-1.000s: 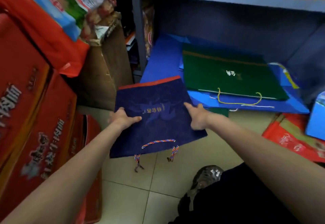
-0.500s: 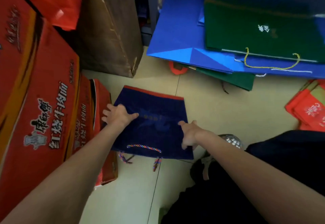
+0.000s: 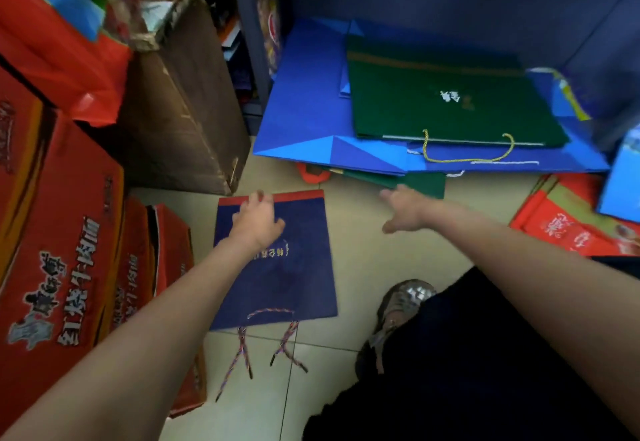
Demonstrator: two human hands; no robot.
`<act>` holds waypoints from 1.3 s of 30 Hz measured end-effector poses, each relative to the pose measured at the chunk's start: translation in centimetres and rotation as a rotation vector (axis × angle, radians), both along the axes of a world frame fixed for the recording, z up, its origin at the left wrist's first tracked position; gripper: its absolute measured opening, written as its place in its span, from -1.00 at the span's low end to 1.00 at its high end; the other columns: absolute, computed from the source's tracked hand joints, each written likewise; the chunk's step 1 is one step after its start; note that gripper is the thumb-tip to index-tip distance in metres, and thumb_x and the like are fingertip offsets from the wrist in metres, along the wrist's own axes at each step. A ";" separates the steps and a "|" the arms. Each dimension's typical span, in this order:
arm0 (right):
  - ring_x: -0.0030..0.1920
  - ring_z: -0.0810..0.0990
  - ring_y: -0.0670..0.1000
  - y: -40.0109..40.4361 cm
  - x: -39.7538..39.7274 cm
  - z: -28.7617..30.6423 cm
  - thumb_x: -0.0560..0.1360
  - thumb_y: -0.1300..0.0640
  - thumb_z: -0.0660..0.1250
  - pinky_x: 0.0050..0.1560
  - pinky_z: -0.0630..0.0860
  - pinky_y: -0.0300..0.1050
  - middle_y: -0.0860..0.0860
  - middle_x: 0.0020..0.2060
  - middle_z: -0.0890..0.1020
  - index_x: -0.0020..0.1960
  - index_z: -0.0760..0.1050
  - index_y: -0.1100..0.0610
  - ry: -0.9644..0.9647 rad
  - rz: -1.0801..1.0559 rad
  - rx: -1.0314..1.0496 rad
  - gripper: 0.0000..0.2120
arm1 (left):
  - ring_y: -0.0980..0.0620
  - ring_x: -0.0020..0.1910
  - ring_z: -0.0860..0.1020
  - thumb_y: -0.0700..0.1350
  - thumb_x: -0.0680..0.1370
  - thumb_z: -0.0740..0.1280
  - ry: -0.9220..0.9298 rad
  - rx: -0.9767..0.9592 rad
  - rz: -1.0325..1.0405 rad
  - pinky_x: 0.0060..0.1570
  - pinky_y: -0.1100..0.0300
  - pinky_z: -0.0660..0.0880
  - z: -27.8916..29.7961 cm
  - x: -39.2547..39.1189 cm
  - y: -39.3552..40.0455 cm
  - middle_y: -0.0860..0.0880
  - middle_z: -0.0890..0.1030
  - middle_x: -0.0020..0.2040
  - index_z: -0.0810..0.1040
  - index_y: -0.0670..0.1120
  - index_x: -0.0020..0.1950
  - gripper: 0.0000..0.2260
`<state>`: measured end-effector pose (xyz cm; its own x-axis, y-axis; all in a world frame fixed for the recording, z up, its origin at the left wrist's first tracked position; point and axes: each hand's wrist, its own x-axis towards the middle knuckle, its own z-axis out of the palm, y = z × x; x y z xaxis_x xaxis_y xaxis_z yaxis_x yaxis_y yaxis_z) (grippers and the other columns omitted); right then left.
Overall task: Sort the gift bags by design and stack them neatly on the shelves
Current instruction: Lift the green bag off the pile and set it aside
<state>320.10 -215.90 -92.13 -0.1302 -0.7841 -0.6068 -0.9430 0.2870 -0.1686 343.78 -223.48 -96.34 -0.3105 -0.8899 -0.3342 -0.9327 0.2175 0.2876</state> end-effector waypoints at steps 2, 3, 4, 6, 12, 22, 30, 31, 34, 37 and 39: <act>0.20 0.42 0.12 -1.2 -4.8 3.2 0.47 0.12 0.35 0.13 0.38 -0.11 0.20 0.31 0.38 0.36 0.28 0.21 0.096 -0.038 -0.071 -0.48 | -0.18 0.32 0.33 -0.08 0.56 0.27 0.028 -0.066 -0.072 0.28 -0.06 0.32 2.0 -3.4 -1.4 -0.16 0.28 0.36 0.26 -0.15 0.40 -0.56; 0.23 0.43 0.13 -1.8 -7.1 4.6 0.48 0.12 0.34 0.14 0.38 -0.11 0.20 0.32 0.39 0.38 0.27 0.22 0.127 -0.065 -0.109 -0.47 | -0.18 0.31 0.34 -0.08 0.55 0.27 0.040 -0.092 -0.098 0.29 -0.06 0.33 2.8 -5.3 -2.0 -0.16 0.29 0.35 0.27 -0.15 0.39 -0.56; 0.27 0.42 0.14 -2.3 -9.3 5.7 0.49 0.13 0.33 0.17 0.36 -0.12 0.19 0.33 0.40 0.40 0.25 0.23 0.145 -0.084 -0.148 -0.46 | -0.19 0.31 0.35 -0.08 0.55 0.27 0.048 -0.111 -0.118 0.29 -0.06 0.33 3.3 -7.5 -2.6 -0.16 0.30 0.35 0.27 -0.14 0.40 -0.56; 0.30 0.41 0.15 -3.1 -13.5 6.7 0.48 0.13 0.34 0.18 0.35 -0.13 0.18 0.32 0.43 0.41 0.26 0.22 0.147 -0.124 -0.210 -0.45 | -0.19 0.30 0.35 -0.09 0.55 0.26 0.044 -0.134 -0.160 0.26 -0.04 0.33 3.9 -11.9 -3.7 -0.15 0.30 0.35 0.27 -0.12 0.41 -0.55; 0.34 0.37 0.14 -2.9 -24.3 1.7 0.51 0.10 0.32 0.22 0.31 -0.14 0.19 0.34 0.40 0.42 0.24 0.23 0.133 -0.223 -0.105 -0.45 | -0.20 0.34 0.24 -0.06 0.56 0.25 -0.024 -0.201 -0.250 0.25 -0.04 0.27 2.0 -23.7 -7.5 -0.13 0.23 0.41 0.23 -0.08 0.44 -0.53; 0.11 0.42 0.11 -5.3 -30.1 -8.0 0.47 0.13 0.39 0.09 0.52 0.05 0.08 0.19 0.33 0.46 0.14 0.13 -0.509 -1.039 -0.320 -0.34 | -0.21 0.28 0.39 -0.17 0.51 0.36 0.365 0.074 0.359 0.24 0.06 0.33 -2.6 -30.3 -13.6 -0.20 0.25 0.38 0.17 -0.09 0.47 -0.42; 0.00 0.58 0.21 -6.1 -29.5 -7.2 0.49 0.21 0.35 -0.22 0.60 -0.10 0.11 0.35 0.36 0.33 0.32 0.18 -0.863 -1.631 -0.493 -0.56 | -0.04 0.09 0.47 -0.36 0.51 0.31 0.690 0.443 0.303 -0.06 0.19 0.54 -1.7 -26.4 -8.1 -0.03 0.33 0.37 0.12 0.01 0.51 -0.33; -0.13 0.62 0.13 -5.9 -28.9 -6.8 0.49 0.27 0.33 -0.45 0.56 -0.21 0.10 0.26 0.45 0.30 0.33 0.22 -0.824 -1.644 -0.559 -0.59 | -0.01 0.04 0.48 -0.36 0.51 0.31 0.692 0.478 0.319 -0.15 0.28 0.55 -1.1 -25.7 -8.2 -0.03 0.34 0.35 0.13 0.00 0.51 -0.34; -0.58 0.55 -0.02 -5.1 -27.0 -5.7 0.55 0.32 0.22 -0.68 0.41 -0.26 0.16 0.19 0.51 0.17 0.34 0.27 -0.829 -1.654 -0.682 -0.80 | 0.08 -0.19 0.49 -0.34 0.50 0.33 0.606 0.529 0.302 -0.44 0.39 0.53 1.9 -23.2 -9.3 -0.04 0.44 0.16 0.22 -0.03 0.45 -0.42; -0.44 0.59 0.05 -3.7 -24.5 -3.2 0.54 0.38 0.19 -0.45 0.58 -0.18 0.15 0.26 0.40 0.22 0.25 0.20 -0.911 -1.652 -0.778 -0.71 | 0.07 -0.12 0.51 -0.33 0.50 0.33 0.548 0.587 0.280 -0.45 0.39 0.52 5.3 -20.4 -9.8 -0.04 0.49 0.15 0.30 -0.01 0.37 -0.49; -0.18 0.61 0.14 -2.2 -23.3 -0.9 0.49 0.45 0.23 -0.38 0.60 -0.15 0.17 0.29 0.34 0.37 0.11 0.17 -0.826 -1.577 -0.861 -0.46 | 0.03 0.01 0.52 -0.33 0.50 0.34 0.542 0.568 0.240 -0.30 0.35 0.54 7.6 -19.2 -9.5 -0.03 0.50 0.23 0.28 -0.05 0.40 -0.47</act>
